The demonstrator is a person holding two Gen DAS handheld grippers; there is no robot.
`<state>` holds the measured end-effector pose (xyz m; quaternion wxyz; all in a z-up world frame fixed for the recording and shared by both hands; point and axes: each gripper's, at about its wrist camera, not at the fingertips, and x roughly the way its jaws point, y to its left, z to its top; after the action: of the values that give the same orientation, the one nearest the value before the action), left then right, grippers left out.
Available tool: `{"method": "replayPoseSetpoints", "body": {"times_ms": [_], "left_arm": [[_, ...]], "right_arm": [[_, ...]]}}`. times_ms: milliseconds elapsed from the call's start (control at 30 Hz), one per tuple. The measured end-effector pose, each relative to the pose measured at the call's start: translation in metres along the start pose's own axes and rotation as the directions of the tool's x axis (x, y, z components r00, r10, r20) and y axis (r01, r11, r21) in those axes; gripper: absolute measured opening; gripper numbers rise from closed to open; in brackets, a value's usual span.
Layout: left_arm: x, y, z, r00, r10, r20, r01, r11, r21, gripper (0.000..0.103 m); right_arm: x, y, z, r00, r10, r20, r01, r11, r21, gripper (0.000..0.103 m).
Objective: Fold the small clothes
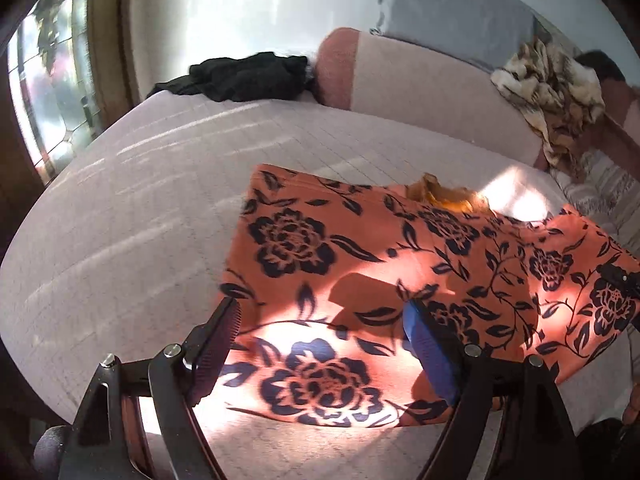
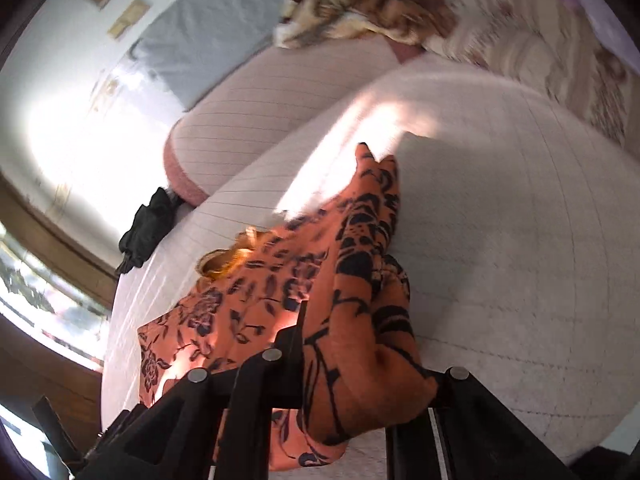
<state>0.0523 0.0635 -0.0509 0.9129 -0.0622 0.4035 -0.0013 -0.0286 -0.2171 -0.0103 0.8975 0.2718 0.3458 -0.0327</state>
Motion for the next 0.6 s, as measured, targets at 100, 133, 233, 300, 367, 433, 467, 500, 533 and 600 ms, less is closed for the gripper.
{"method": "replayPoseSetpoints", "body": {"times_ms": [100, 133, 233, 300, 367, 433, 467, 500, 533, 600], "left_arm": [[-0.022, 0.062, 0.003, 0.994, 0.083, 0.071, -0.07, 0.982, -0.174, 0.084], [-0.028, 0.08, 0.001, 0.99, 0.111, 0.083, -0.09, 0.971, -0.222, 0.084], [-0.027, 0.124, -0.006, 0.982, 0.171, 0.078, -0.135, 0.93, -0.341, 0.084], [-0.019, 0.138, -0.011, 0.984, 0.168, 0.06, -0.133, 0.917, -0.377, 0.084], [-0.012, 0.144, -0.017, 0.984, 0.172, 0.045, -0.142, 0.912, -0.384, 0.084], [-0.008, 0.145, -0.019, 0.988, 0.149, 0.032, -0.126, 0.919, -0.375, 0.084], [-0.009, 0.146, -0.019, 0.988, 0.145, 0.043, -0.119, 0.92, -0.374, 0.084], [-0.011, 0.147, -0.02, 0.986, 0.155, 0.063, -0.121, 0.918, -0.378, 0.084], [-0.012, 0.146, -0.02, 0.984, 0.161, 0.069, -0.123, 0.914, -0.385, 0.084], [-0.014, 0.148, -0.02, 0.989, 0.129, 0.067, -0.092, 0.913, -0.398, 0.084]], "right_arm": [[-0.012, 0.087, 0.002, 0.997, 0.06, 0.042, -0.05, 0.979, -0.198, 0.014], [-0.013, 0.116, -0.004, 0.995, 0.087, 0.044, -0.073, 0.964, -0.257, 0.014], [0.003, 0.201, -0.04, 0.988, 0.155, -0.026, -0.152, 0.898, -0.414, 0.014], [0.039, 0.238, -0.077, 0.978, 0.144, -0.151, -0.198, 0.865, -0.462, 0.014], [0.095, 0.256, -0.121, 0.955, 0.061, -0.29, -0.204, 0.847, -0.491, 0.015], [0.131, 0.256, -0.154, 0.932, 0.002, -0.362, -0.2, 0.836, -0.511, 0.015], [0.123, 0.258, -0.154, 0.947, 0.012, -0.322, -0.186, 0.835, -0.518, 0.015], [0.115, 0.259, -0.147, 0.947, 0.032, -0.319, -0.198, 0.841, -0.503, 0.015], [0.107, 0.259, -0.139, 0.949, 0.054, -0.312, -0.208, 0.848, -0.487, 0.014], [0.085, 0.264, -0.12, 0.964, 0.082, -0.255, -0.204, 0.84, -0.502, 0.014]]}}
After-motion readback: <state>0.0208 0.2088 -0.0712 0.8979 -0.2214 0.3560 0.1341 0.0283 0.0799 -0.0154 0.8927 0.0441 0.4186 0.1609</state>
